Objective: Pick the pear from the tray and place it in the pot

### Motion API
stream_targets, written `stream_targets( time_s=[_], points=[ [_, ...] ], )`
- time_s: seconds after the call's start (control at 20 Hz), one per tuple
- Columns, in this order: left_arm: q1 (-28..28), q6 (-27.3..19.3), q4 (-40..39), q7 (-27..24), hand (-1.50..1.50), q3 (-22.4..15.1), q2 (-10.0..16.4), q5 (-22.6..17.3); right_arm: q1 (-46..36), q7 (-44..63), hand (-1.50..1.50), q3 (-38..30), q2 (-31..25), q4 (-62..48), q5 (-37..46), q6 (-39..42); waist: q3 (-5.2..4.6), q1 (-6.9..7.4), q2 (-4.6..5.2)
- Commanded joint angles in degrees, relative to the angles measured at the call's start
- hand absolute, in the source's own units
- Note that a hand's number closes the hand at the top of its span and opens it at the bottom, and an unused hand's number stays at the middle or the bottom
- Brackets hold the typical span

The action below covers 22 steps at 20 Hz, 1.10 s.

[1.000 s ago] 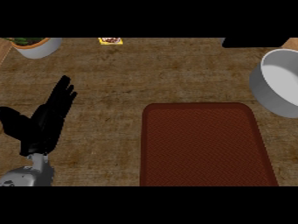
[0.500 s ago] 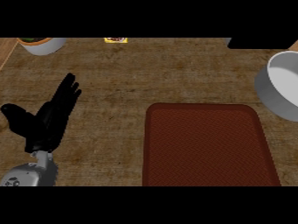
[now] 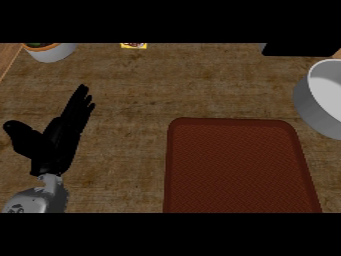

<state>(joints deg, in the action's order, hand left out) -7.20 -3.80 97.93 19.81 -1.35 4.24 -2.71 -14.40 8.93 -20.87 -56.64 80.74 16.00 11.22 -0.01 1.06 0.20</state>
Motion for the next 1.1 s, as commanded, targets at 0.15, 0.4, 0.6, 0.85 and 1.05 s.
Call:
stream_targets(
  time_s=[0.15, 0.4, 0.6, 0.85, 1.05],
  points=[
    [-1.5, 1.1, 0.3, 1.0, 0.00, 2.1, 1.5, -1.4, -5.4, 4.1, -1.50, 3.5, 8.0, -8.5, -3.0, 2.2, 0.00, -0.14, -0.08],
    [0.9, 0.0, 0.4, -0.3, 0.00, 0.0, -0.3, 0.4, -8.6, 2.0, -1.50, 2.8, 10.7, -17.0, -6.0, 5.5, 0.02, -0.46, -0.11],
    [-1.3, -0.6, 0.2, 1.7, 0.00, 0.9, 0.3, 0.6, -12.0, -0.3, -1.50, -0.7, 15.5, -19.1, -8.4, -0.4, 0.05, -0.54, -0.09],
    [-2.0, -0.3, -0.3, 1.5, 0.00, 0.8, 0.1, 0.3, -16.1, -4.7, -1.50, -9.5, 14.0, -22.9, -11.5, -8.2, 0.07, -0.52, 0.00],
    [3.8, 1.2, -1.6, -4.4, 0.00, 1.1, -0.3, -0.2, -14.3, -8.6, -1.50, -14.2, 11.7, -26.3, -13.2, -10.0, 0.03, -0.68, -0.06]
  ],
)
